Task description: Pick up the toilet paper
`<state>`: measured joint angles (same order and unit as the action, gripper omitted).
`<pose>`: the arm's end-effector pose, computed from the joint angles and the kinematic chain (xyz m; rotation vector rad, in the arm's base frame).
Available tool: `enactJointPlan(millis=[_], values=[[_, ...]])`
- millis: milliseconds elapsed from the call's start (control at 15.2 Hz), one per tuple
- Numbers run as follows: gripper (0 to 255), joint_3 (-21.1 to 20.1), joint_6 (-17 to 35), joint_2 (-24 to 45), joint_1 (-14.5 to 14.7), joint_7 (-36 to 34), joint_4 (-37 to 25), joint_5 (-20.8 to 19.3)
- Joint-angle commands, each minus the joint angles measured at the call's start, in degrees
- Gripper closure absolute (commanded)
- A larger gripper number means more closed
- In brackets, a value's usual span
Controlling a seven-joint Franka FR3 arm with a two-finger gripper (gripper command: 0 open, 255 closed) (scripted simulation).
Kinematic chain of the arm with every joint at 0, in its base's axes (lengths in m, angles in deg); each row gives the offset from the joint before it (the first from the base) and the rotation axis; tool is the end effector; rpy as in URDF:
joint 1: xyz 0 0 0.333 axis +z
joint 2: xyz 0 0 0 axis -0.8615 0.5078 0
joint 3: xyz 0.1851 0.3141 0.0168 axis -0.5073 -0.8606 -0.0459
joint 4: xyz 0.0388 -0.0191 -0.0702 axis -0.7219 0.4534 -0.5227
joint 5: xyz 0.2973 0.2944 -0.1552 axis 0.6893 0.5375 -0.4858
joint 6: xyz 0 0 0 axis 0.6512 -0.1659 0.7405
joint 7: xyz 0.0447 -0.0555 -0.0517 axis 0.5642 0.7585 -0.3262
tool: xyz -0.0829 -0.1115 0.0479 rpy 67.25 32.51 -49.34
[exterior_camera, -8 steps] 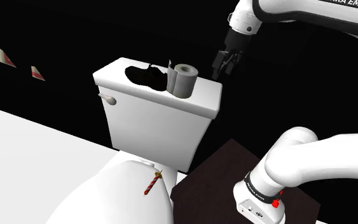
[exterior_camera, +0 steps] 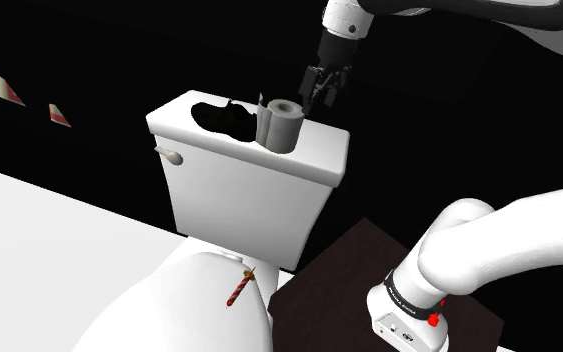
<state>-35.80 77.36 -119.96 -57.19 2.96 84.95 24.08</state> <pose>0.4071 0.0608 0.6255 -3.1212 -0.1367 -0.1178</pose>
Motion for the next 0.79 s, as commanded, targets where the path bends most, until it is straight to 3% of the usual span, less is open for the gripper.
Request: enactJointPlan(millis=[0, 462, 726], values=[[0, -1.62, 0.17, 3.35, 0.75, -1.29, -2.85, 0.58], [0, -6.61, -1.25, 17.29, 2.76, -5.45, -17.29, 0.58], [0, -6.68, 1.06, 16.95, 2.84, -5.40, -14.64, 0.67]])
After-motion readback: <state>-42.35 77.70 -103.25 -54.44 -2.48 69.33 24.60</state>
